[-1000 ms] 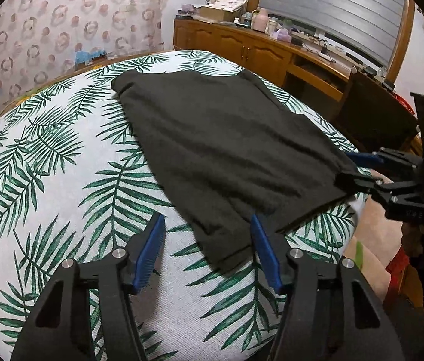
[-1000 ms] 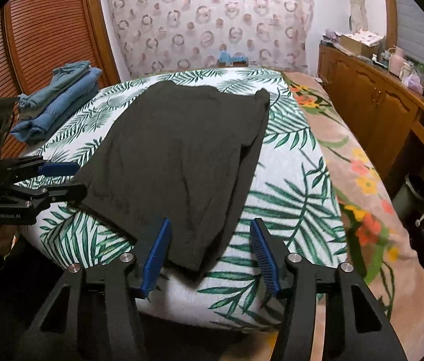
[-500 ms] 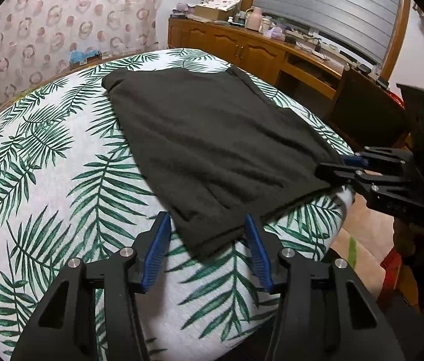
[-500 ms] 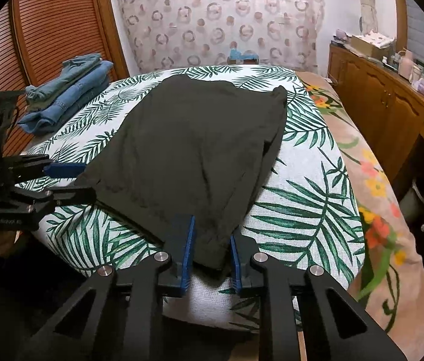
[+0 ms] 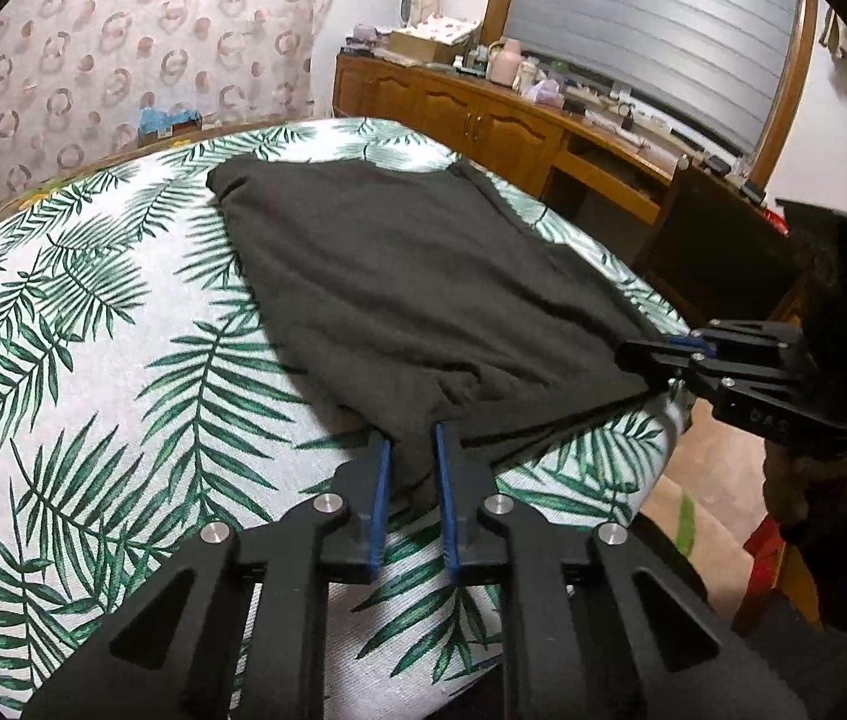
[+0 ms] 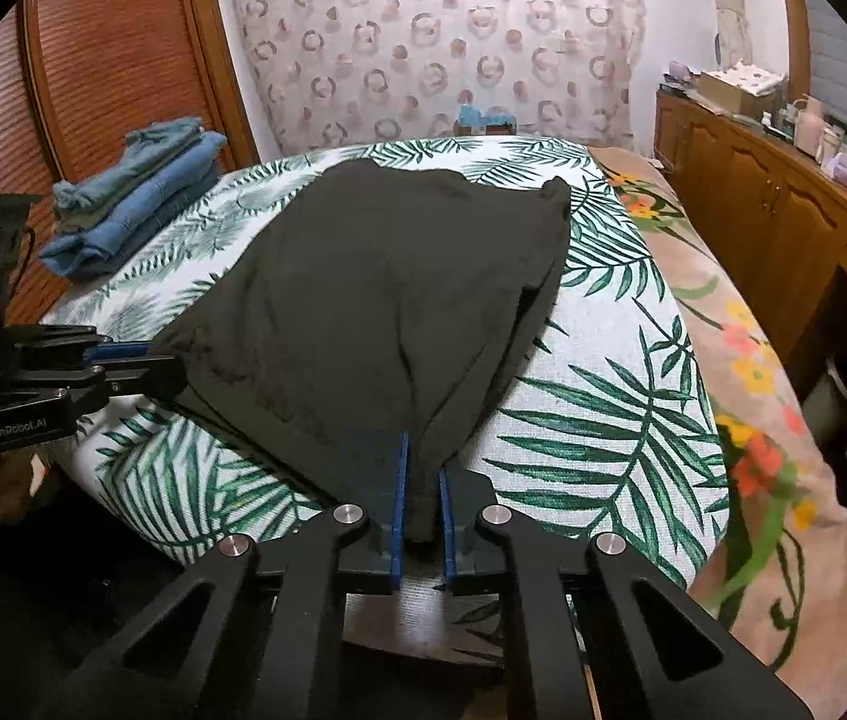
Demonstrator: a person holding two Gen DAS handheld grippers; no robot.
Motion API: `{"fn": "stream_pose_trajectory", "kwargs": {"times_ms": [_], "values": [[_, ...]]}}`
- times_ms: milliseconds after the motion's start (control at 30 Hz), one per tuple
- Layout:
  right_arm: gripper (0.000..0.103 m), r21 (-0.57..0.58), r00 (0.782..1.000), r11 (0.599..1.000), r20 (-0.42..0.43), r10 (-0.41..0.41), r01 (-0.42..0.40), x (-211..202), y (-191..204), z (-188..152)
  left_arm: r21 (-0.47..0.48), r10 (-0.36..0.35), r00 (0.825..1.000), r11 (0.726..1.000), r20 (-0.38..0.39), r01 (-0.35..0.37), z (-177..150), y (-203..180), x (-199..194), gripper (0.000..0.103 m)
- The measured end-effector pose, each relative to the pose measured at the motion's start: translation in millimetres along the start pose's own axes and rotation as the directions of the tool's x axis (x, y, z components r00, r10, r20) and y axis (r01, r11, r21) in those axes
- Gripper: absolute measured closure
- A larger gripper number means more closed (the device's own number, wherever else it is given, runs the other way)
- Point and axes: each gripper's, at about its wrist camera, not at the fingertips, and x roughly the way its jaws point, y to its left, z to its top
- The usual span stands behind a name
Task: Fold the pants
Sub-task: 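Close the left gripper on the garment end while the right gripper closes beside it, then lift the gripped garment end high above the bed with both grippers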
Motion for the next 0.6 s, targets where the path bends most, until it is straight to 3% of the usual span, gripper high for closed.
{"fn": "stream_pose_trajectory", "kwargs": {"times_ms": [400, 600], "values": [[0.097, -0.002, 0.996, 1.0, 0.091, 0.015, -0.015, -22.6, 6.3, 9.7, 0.02, 0.001, 0.996, 1.0, 0.089, -0.003, 11.4, -2.5, -30.6, 0.09], [0.097, -0.03, 0.989, 0.999, 0.142, 0.026, -0.022, -38.2, 13.0, 21.0, 0.012, -0.004, 0.986, 1.0, 0.167, 0.002, 21.0, -1.8, -59.1, 0.091]]}}
